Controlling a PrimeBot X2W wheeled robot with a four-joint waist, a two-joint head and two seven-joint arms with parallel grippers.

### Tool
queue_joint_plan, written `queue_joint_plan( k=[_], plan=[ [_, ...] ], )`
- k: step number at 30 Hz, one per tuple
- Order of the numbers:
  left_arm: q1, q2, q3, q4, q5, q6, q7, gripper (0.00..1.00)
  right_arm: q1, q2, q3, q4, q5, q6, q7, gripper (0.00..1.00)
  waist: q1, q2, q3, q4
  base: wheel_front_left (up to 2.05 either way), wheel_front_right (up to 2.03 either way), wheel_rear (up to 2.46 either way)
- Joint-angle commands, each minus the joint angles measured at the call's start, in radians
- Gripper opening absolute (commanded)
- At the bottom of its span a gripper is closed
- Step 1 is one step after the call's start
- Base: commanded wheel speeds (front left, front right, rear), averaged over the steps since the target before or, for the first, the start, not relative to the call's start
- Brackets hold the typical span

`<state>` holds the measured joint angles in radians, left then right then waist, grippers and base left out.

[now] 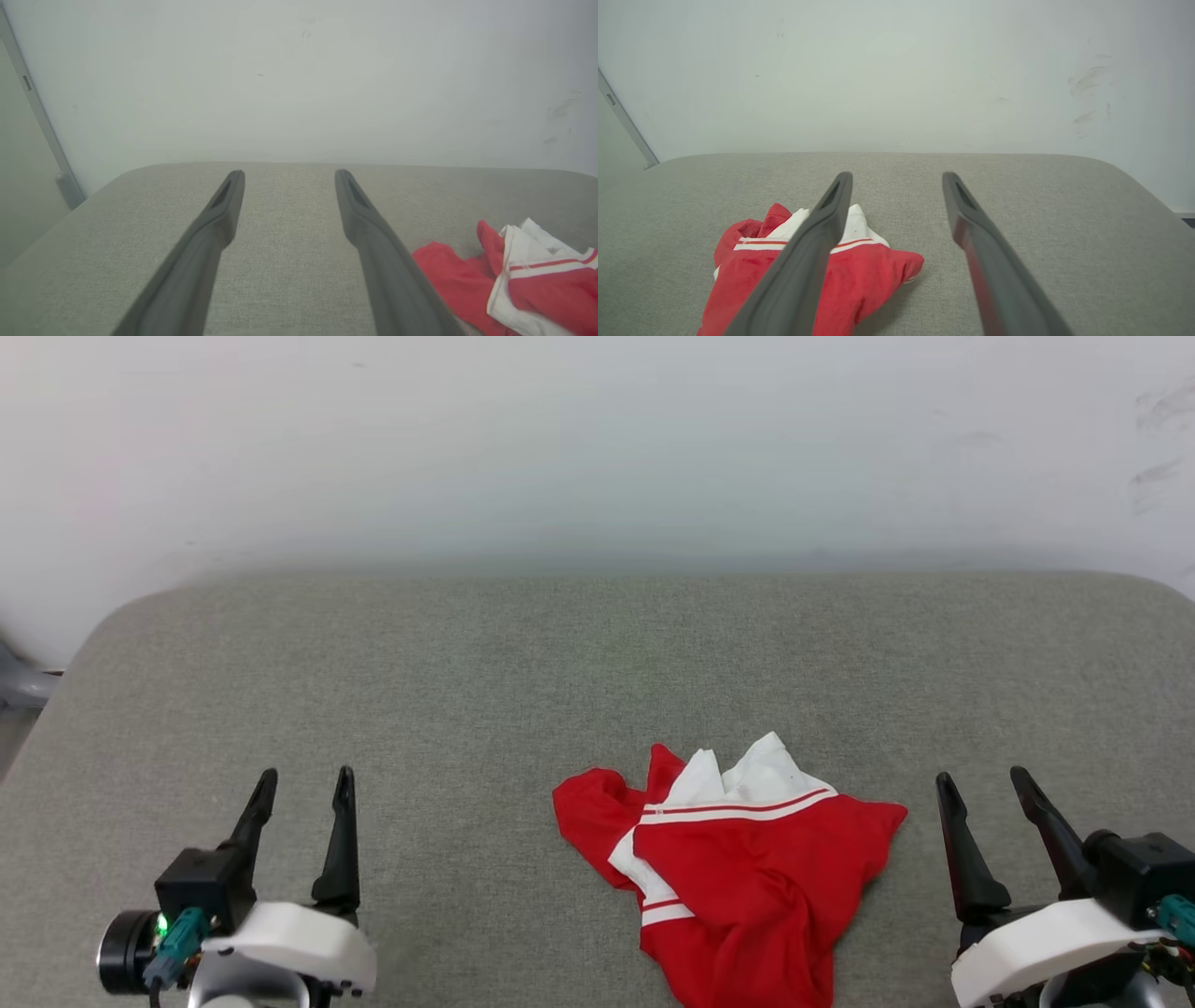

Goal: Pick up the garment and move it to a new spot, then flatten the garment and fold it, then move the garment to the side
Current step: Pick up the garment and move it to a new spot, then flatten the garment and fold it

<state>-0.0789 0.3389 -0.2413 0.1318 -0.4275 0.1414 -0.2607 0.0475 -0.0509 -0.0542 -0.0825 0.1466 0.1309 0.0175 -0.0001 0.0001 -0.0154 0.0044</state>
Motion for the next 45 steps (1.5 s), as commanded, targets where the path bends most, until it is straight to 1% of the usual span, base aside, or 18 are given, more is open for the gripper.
queue_joint_plan(
  k=[1,8,20,23,26,30,37,42,45],
  plan=[
    [0.021,0.002,0.006,-0.011,0.001,0.004,-0.006,1.00,0.014,0.001,-0.002,-0.009,-0.005,0.000,0.001,1.00,0.0001,-0.0001,-0.005,0.002,0.00,0.00,0.00],
    [0.077,0.007,0.001,-0.036,0.004,0.010,-0.005,1.00,0.034,0.001,-0.008,-0.038,-0.001,0.000,0.012,1.00,0.0001,-0.0001,-0.015,0.003,0.00,0.00,0.00],
    [0.062,0.011,-0.013,-0.033,-0.007,0.004,0.011,1.00,0.039,0.001,-0.010,-0.044,0.007,0.000,0.014,1.00,0.0001,-0.0001,-0.012,0.005,0.00,0.00,0.00],
    [0.044,0.007,-0.029,-0.027,-0.018,-0.005,0.057,1.00,0.041,0.001,-0.016,-0.044,0.009,0.000,0.016,1.00,0.0001,-0.0001,-0.009,0.008,0.00,0.00,0.00],
    [0.004,-0.006,-0.064,-0.034,-0.043,-0.033,0.142,1.00,0.038,0.001,-0.019,-0.045,0.008,0.000,0.018,1.00,0.0001,-0.0001,0.000,0.012,0.00,0.00,0.00],
    [-0.067,-0.023,-0.131,-0.050,-0.071,-0.090,0.266,1.00,0.023,0.001,-0.016,-0.053,0.005,0.000,0.023,1.00,0.0001,-0.0001,0.028,0.008,0.00,0.00,0.00],
    [-0.205,-0.063,-0.244,-0.018,-0.120,-0.190,0.469,1.00,-0.018,0.001,-0.004,-0.052,0.011,0.000,0.013,1.00,0.0001,-0.0001,0.119,-0.030,0.00,0.00,0.00],
    [-0.284,-0.072,-0.307,0.027,-0.140,-0.233,0.577,1.00,-0.046,0.001,0.003,-0.037,0.021,0.000,-0.001,1.00,0.0001,-0.0001,0.185,-0.069,0.00,0.00,0.00],
    [-0.322,-0.068,-0.335,0.055,-0.150,-0.249,0.614,1.00,-0.061,0.001,0.008,-0.019,0.028,0.000,-0.017,1.00,0.0001,-0.0001,0.211,-0.092,0.00,0.00,0.00]
  ],
)
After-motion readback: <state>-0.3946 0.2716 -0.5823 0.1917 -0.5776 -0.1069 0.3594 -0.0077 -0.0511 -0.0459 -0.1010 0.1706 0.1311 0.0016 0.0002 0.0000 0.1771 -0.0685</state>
